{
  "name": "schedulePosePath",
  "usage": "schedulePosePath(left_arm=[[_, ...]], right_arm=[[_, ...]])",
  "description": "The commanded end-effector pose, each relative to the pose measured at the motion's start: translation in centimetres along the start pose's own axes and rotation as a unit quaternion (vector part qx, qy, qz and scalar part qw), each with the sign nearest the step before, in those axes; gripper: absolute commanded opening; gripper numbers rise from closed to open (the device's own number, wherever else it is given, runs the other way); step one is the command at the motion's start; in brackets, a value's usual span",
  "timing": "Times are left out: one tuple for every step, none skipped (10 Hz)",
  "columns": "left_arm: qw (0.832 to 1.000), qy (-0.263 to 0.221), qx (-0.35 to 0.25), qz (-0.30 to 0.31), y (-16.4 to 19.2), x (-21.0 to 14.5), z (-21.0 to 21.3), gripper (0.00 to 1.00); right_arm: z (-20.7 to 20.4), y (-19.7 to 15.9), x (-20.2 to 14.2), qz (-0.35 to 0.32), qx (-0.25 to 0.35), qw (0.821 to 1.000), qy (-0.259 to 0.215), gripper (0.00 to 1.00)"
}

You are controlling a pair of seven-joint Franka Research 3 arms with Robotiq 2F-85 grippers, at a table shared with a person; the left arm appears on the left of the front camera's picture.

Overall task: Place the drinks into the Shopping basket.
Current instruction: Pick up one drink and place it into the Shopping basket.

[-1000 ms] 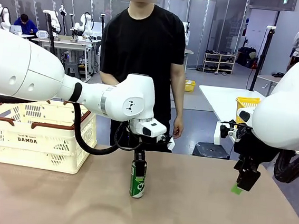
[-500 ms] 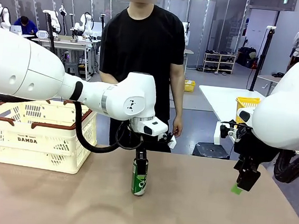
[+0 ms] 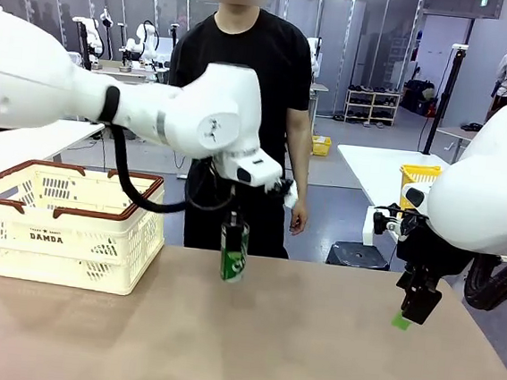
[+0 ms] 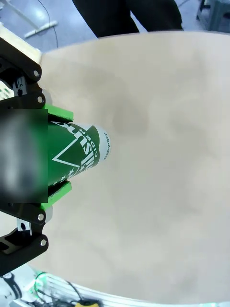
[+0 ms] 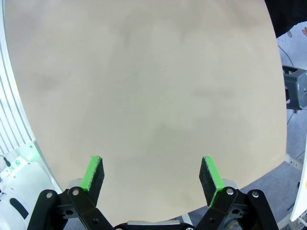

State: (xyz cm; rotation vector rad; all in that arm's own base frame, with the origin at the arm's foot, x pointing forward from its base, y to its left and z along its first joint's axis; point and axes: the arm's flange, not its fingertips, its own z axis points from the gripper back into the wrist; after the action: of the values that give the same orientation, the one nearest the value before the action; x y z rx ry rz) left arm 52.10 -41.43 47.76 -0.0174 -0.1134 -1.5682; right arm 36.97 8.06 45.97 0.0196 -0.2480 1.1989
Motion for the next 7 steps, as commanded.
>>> schedulePosePath(left_arm=[[0.999, 0.006, 0.032, -0.007, 0.1, -4.0, 3.6, 0.61], [0.998, 0.019, 0.051, 0.007, 0.2, -5.6, 5.7, 0.61], [0.997, 0.024, 0.071, 0.028, 0.2, -7.4, 7.8, 0.61], [0.994, 0.023, 0.096, 0.047, 0.0, -9.2, 10.4, 0.61], [0.99, 0.022, 0.12, 0.066, -0.2, -10.7, 12.5, 0.61], [0.987, 0.024, 0.135, 0.089, -0.2, -12.1, 14.1, 0.61], [0.983, 0.026, 0.146, 0.109, -0.2, -13.6, 15.4, 0.61]], right_arm=[[0.1, 0.0, 0.0, -0.001, -0.001, 1.0, 0.004, 1.0], [0.1, 0.0, 0.0, -0.001, -0.001, 1.0, 0.004, 1.0], [0.1, 0.0, 0.0, -0.001, -0.001, 1.0, 0.004, 1.0], [0.1, 0.0, 0.0, -0.001, -0.001, 1.0, 0.004, 1.0], [0.1, 0.0, 0.0, -0.001, -0.001, 1.0, 0.004, 1.0], [0.1, 0.0, 0.0, -0.001, -0.001, 1.0, 0.004, 1.0], [0.1, 0.0, 0.0, -0.001, -0.001, 1.0, 0.004, 1.0]])
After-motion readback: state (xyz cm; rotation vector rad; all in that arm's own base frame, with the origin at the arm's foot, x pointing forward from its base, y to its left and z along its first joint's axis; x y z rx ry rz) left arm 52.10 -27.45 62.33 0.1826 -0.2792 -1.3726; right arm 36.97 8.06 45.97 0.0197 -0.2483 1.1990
